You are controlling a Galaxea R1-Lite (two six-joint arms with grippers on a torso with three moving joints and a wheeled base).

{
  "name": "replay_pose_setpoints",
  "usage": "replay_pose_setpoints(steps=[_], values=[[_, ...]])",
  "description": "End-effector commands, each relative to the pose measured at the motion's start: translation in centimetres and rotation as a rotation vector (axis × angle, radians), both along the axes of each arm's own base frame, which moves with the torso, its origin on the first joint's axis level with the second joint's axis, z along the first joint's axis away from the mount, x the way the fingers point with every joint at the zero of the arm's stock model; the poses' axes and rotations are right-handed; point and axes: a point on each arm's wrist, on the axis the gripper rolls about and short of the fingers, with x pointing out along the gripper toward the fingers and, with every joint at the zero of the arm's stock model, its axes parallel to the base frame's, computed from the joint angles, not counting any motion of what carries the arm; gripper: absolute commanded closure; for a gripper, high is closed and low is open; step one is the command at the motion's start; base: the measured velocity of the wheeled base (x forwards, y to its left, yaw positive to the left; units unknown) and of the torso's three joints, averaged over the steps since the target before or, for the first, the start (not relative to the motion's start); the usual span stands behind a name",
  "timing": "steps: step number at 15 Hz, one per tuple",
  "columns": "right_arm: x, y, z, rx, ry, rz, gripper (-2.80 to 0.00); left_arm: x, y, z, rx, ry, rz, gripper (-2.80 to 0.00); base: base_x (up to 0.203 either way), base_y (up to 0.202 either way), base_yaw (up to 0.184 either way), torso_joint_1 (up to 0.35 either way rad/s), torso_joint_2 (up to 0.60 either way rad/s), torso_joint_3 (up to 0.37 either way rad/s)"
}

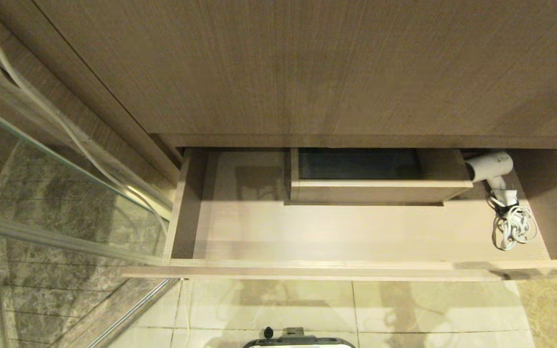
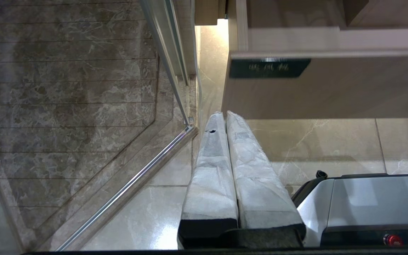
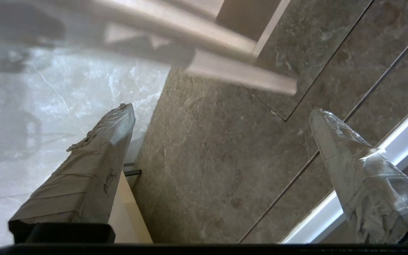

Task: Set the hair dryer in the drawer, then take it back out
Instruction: Pull open the drawer

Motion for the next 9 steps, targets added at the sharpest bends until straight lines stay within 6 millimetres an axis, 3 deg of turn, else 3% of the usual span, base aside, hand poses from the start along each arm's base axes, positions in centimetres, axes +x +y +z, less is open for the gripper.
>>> replay_pose_setpoints(steps=[1, 9], values=[[0.7, -0.5, 0.2, 0.004, 0.0, -0.03, -2.8, 0.0, 0.0, 0.0, 0.0, -0.001, 0.0, 0.0, 0.0, 0.0, 0.0, 0.0, 0.0, 0.0], [4.4, -4.7, 2.2, 0.046, -0.065, -0.247, -2.8, 0.0, 0.0, 0.0, 0.0, -0.001, 0.0, 0.0, 0.0, 0.0, 0.0, 0.0, 0.0, 0.0]])
